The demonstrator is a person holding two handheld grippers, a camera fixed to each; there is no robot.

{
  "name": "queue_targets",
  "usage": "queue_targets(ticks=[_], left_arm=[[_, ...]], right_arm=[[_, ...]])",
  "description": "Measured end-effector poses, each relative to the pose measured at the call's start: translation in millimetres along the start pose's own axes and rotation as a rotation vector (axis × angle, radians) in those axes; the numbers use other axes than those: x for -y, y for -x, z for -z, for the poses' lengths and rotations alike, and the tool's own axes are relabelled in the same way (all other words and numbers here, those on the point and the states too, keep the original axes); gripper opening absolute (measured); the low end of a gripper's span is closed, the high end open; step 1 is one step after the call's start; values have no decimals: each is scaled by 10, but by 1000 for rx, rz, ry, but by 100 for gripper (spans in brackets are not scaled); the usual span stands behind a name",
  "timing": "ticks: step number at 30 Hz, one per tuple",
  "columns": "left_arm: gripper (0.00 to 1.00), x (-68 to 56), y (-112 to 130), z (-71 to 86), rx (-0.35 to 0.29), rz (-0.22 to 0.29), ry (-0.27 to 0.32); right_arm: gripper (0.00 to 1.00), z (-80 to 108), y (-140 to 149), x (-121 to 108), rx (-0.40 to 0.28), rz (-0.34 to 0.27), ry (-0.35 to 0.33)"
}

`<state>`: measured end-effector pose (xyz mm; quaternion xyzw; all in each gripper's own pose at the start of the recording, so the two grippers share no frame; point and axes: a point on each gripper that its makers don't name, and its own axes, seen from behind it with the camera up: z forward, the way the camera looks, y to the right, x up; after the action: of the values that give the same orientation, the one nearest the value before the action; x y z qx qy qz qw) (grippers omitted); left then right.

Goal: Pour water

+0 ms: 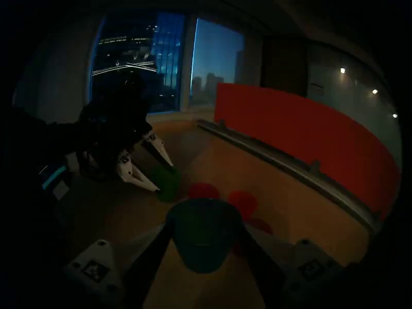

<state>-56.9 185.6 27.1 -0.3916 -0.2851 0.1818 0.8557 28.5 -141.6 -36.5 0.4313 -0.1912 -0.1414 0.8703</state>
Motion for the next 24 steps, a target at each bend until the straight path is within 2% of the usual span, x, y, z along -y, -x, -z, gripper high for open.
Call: queue_targets(ticks=[8, 14, 24], left_arm=[[88, -35, 127, -94, 21, -8, 7], [88, -29, 174, -135, 15, 11, 9], [88, -28, 228, -120, 0, 37, 17]], right_arm=[[94, -22, -1, 20, 7, 6, -1], [95, -41, 4, 21, 11, 3, 0], [95, -75, 87, 65, 29, -10, -5]])
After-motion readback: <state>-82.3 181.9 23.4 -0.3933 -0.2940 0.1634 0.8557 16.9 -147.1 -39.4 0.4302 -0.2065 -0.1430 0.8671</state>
